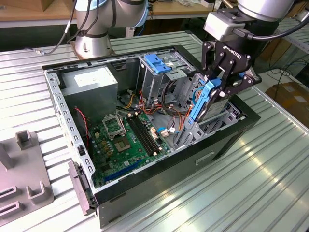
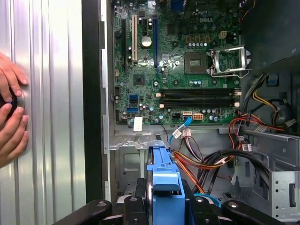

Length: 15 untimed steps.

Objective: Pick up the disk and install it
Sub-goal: 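Insert the disk into the insertion slot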

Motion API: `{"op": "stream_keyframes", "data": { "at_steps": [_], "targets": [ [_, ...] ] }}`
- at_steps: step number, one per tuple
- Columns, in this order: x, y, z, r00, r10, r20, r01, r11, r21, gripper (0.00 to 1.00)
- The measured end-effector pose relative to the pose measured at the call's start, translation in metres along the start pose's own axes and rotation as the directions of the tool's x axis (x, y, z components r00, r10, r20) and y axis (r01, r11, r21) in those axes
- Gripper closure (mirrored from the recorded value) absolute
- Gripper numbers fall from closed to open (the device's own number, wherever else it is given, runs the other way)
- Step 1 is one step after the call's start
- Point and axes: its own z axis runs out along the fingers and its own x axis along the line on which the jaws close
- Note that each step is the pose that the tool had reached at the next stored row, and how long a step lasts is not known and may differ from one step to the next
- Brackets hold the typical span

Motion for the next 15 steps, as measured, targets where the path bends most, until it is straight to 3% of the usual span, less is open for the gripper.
{"op": "stream_keyframes", "data": {
  "at_steps": [15],
  "targets": [
    [0.0001,0.0,0.0184,1.0,0.0,0.0,0.0,1.0,-0.0001,0.63]
  ]
}}
